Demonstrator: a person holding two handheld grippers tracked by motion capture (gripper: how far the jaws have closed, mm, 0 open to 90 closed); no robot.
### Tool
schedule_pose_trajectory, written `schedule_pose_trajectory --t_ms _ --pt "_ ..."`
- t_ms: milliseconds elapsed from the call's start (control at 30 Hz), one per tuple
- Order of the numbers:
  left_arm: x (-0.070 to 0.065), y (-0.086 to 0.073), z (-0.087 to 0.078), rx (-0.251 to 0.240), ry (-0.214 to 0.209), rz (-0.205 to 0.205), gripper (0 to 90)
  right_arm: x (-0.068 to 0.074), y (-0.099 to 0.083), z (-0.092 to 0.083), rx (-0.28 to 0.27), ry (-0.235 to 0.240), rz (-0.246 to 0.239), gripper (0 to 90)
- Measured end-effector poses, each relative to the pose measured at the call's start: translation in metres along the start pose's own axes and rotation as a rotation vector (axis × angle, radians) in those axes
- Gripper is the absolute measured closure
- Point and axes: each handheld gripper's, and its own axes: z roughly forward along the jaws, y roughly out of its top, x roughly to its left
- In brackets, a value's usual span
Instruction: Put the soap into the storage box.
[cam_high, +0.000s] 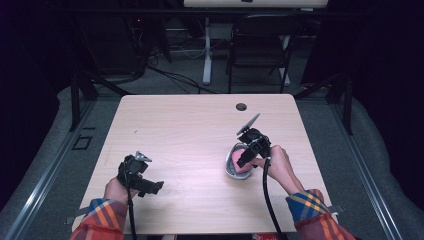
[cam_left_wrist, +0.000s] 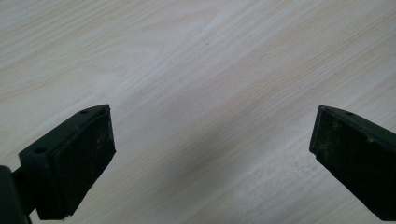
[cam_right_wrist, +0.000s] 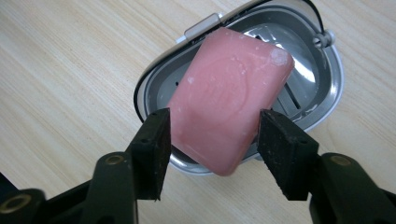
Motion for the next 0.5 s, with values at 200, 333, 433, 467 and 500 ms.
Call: schedule_pose_trajectory --t_ms 200,333,433,467,500 --pt "-0.0002 -0.0002 -0.0001 -0.001 0.000 -0.001 0.1 0.0029 -0.0003 0.0057 0.001 0.035 -0.023 47.8" --pt "0.0002 -0.0002 0.0000 0.000 -0.004 0.001 0.1 0.0063 0.0004 0.0040 -0.022 0.026 -0.041 48.1" --pt "0.0001 -0.0002 -0.0001 0.000 -0.002 -0.003 0.1 0.0059 -0.0007 0.0022 -0.035 0.028 -0.045 47.2" --pt "0.0004 -0.0001 -0.0003 0.001 -0.007 -0.002 0.1 0.0042 -0.0023 -0.0012 -0.043 0.026 -0.046 45.8" --pt "0.0005 -0.0001 -0.0003 0.002 -0.008 -0.002 0.1 0.0037 -0.0027 -0.0025 -0.040 0.027 -0.045 45.3"
